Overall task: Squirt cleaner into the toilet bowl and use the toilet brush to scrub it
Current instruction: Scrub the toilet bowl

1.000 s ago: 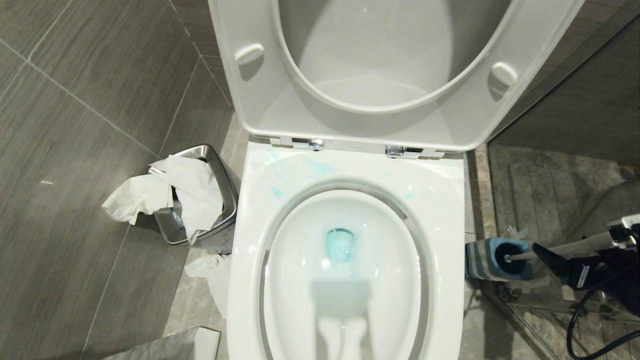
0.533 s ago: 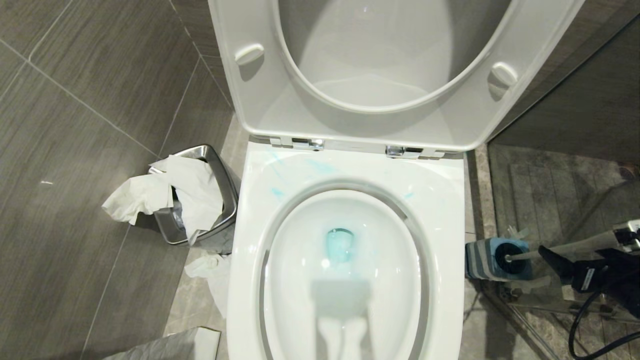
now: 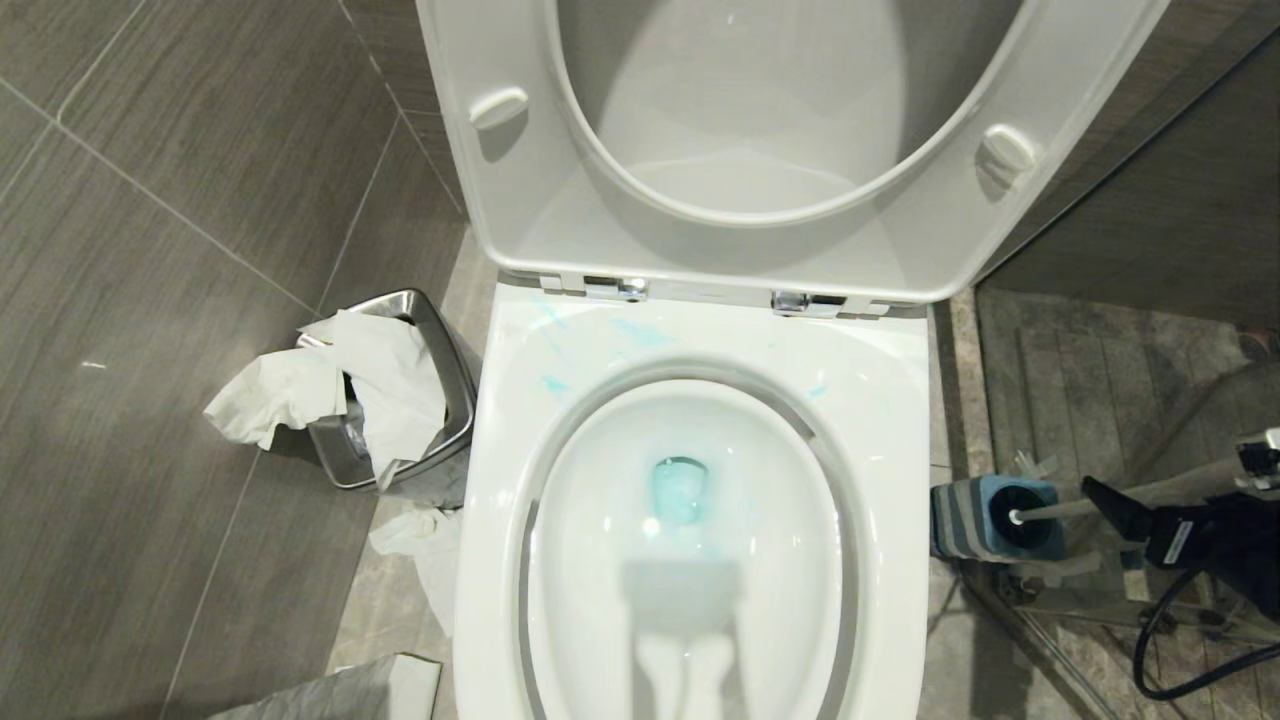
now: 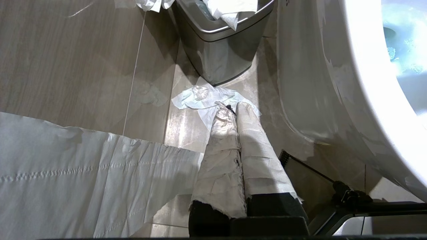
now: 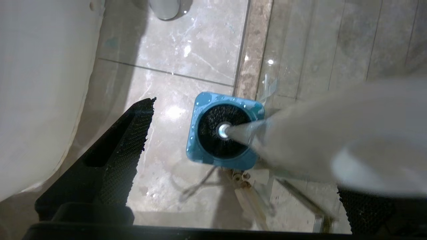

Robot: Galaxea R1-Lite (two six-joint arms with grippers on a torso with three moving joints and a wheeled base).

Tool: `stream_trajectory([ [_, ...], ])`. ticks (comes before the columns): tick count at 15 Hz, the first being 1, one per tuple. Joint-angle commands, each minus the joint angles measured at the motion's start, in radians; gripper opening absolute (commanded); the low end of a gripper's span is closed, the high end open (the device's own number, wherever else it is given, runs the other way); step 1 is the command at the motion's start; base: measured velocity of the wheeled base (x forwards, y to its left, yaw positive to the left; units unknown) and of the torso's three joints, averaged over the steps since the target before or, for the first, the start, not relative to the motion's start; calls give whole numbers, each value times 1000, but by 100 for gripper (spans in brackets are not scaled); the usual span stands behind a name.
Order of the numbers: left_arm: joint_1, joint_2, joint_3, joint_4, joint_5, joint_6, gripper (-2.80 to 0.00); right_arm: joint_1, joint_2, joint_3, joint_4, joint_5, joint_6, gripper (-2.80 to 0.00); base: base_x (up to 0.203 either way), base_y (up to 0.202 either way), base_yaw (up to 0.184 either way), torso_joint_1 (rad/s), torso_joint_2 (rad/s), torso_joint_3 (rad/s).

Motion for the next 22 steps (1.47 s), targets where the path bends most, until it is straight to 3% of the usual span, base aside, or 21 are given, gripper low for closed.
stream_trajectory([
  [1,0,1,1,0,0,0,-280,-1,23,-21,-12,3,-1,0,0,0,0,0,0,0],
  [8,0,1,0,0,0,0,-280,2,65,-79,-49,4,-3,0,0,0,0,0,0,0],
  [9,0,1,0,0,0,0,-280,3,65,-78,-55,4,-3,-280,0,0,0,0,0,0],
  [22,1,1,1,-1,0,0,-280,19,-7,32,-82,-23,-6,-280,0,0,0,0,0,0],
])
